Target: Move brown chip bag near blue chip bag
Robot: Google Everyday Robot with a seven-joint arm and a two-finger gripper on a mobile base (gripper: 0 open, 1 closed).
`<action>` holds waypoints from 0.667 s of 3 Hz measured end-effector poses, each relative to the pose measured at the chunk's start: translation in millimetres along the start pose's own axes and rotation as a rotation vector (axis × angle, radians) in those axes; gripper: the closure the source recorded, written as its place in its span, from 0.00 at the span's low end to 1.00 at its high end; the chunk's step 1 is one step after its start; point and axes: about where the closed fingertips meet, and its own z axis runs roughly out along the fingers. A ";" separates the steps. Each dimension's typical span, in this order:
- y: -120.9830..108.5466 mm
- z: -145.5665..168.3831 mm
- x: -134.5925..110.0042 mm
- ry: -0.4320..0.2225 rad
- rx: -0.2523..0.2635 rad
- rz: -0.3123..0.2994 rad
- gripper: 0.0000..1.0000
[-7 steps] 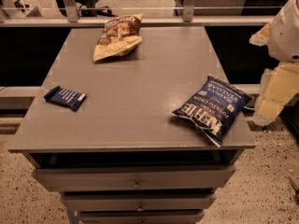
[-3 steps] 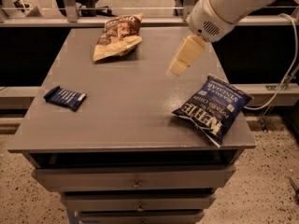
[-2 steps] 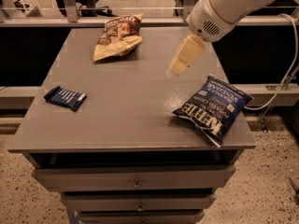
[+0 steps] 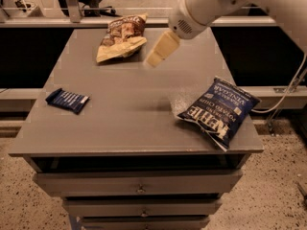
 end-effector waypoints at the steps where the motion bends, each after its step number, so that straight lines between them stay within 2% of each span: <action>1: -26.2 54.0 -38.3 -0.078 0.027 0.052 0.00; 2: -45.6 104.6 -65.1 -0.136 0.040 0.114 0.00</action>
Offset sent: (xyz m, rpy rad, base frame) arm 0.1592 0.1223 -0.0379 0.2608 -0.0430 -0.1327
